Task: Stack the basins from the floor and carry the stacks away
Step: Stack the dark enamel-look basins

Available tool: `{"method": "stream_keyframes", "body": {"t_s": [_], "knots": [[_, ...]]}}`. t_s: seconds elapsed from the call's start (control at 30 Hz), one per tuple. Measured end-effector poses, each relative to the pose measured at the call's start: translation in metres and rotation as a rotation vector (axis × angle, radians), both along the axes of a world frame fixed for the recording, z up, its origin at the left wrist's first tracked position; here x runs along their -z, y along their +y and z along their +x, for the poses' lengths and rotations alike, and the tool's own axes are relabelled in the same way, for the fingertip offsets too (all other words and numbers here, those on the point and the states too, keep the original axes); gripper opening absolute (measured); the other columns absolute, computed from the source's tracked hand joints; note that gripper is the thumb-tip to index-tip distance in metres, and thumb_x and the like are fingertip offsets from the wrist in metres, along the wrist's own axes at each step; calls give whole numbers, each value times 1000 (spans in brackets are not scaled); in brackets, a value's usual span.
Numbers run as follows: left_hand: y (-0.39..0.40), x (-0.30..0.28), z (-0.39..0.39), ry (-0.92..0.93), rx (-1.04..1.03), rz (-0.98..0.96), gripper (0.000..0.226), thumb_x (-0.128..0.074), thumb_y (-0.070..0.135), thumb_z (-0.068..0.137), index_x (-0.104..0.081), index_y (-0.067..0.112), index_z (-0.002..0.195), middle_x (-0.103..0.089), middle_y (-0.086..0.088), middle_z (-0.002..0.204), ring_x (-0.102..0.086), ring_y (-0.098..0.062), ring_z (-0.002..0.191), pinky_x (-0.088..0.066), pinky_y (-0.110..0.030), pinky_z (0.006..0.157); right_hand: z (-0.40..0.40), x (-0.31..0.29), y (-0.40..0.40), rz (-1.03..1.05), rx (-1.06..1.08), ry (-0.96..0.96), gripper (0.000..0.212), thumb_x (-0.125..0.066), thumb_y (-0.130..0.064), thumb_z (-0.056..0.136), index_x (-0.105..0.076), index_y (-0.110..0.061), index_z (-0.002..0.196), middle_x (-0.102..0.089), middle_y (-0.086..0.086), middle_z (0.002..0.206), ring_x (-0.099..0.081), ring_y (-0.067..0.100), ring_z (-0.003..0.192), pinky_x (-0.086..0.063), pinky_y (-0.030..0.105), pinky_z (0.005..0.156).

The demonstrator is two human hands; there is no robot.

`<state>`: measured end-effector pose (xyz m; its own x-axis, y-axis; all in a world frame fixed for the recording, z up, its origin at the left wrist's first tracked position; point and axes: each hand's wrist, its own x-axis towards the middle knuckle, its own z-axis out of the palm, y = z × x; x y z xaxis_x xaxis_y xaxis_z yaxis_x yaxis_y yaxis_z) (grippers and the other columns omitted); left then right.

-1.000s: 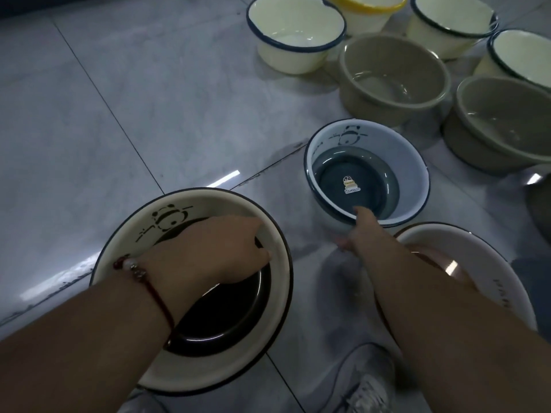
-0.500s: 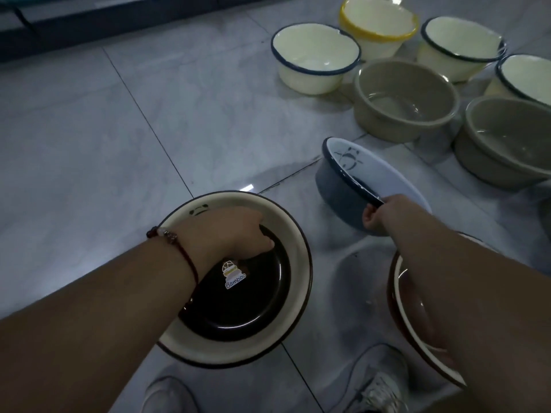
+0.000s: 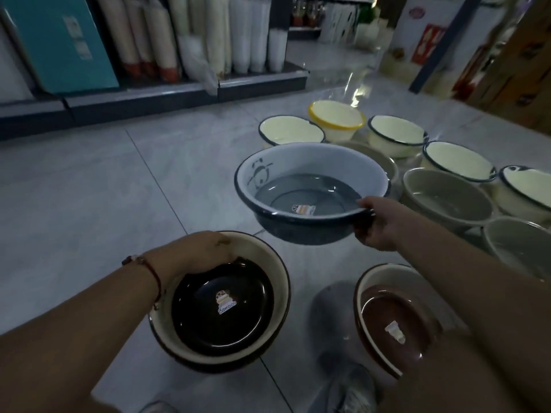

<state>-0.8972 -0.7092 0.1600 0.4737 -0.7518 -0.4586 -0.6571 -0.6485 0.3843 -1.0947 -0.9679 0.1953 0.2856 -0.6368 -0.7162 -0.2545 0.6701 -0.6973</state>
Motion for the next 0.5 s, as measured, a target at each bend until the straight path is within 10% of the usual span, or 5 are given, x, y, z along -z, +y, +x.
{"method": "stream_keyframes", "body": {"t_s": [0.23, 0.5], "knots": [[72, -7, 15, 809, -733, -305, 72, -38, 74, 91, -67, 10, 108, -71, -14, 101, -63, -29, 92, -50, -38, 80, -28, 6, 40, -15, -195, 106, 8, -59, -14, 88, -52, -10, 88, -48, 5, 66, -47, 15, 56, -40, 26, 54], [120, -1, 5, 702, -908, -290, 21, -64, 27, 92, -58, 7, 94, -67, -14, 74, -64, -31, 81, -49, -38, 78, -5, 14, 86, -90, -437, 152, 6, -60, -12, 85, -55, -9, 86, -53, 6, 66, -49, 16, 56, -43, 25, 49]]}}
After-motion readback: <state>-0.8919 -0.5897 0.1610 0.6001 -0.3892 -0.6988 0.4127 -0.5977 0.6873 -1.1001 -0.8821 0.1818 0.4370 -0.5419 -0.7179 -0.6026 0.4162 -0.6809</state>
